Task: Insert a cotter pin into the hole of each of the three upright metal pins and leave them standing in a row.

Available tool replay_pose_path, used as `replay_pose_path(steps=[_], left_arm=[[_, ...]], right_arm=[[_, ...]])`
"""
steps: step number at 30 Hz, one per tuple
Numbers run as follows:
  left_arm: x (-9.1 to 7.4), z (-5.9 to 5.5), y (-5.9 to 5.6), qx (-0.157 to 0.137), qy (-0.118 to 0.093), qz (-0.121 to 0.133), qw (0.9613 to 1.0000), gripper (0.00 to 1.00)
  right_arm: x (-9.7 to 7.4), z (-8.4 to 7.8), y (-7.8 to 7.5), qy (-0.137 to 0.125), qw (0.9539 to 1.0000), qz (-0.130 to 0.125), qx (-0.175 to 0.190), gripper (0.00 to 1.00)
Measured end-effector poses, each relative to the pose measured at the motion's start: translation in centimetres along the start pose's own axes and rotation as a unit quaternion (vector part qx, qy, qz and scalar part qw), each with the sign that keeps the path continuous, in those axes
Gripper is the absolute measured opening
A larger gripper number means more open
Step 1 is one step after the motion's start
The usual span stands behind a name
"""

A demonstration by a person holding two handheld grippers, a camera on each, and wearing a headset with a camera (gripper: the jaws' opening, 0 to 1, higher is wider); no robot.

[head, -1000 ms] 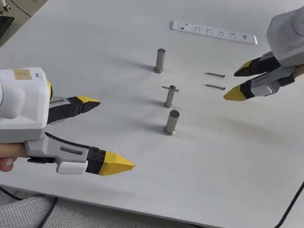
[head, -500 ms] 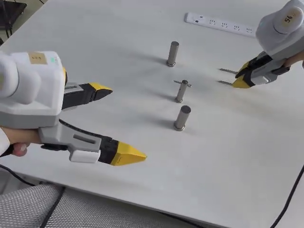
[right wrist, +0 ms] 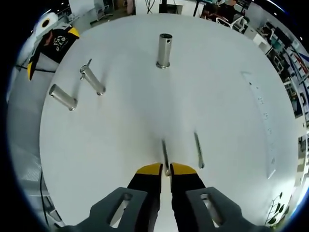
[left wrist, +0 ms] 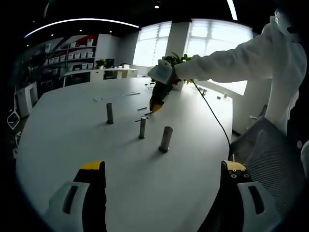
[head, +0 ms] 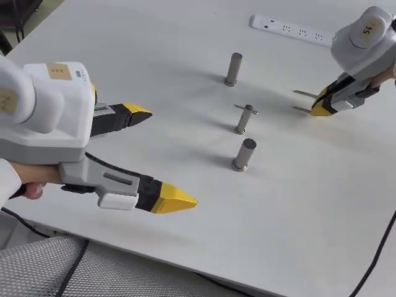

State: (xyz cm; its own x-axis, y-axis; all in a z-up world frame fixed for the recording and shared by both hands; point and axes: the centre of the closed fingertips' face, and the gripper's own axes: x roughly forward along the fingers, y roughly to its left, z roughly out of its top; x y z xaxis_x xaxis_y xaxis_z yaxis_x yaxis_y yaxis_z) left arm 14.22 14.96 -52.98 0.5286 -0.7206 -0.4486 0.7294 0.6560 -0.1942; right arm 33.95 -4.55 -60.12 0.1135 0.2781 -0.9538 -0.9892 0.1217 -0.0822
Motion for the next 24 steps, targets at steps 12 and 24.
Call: replay_pose_path(steps=[12,24], left_arm=[[0.1,-0.4,0.1,-0.004,0.009,0.002,1.0,0.99],[0.3,-1.1,0.0,-0.007,0.026,-0.001,0.9996,0.99]], right_arm=[[0.2,-0.1,-0.1,0.014,0.9998,-0.005,-0.015,0.0],[0.3,-0.3,-0.4,0.01,0.9999,-0.009,-0.011,0.0]])
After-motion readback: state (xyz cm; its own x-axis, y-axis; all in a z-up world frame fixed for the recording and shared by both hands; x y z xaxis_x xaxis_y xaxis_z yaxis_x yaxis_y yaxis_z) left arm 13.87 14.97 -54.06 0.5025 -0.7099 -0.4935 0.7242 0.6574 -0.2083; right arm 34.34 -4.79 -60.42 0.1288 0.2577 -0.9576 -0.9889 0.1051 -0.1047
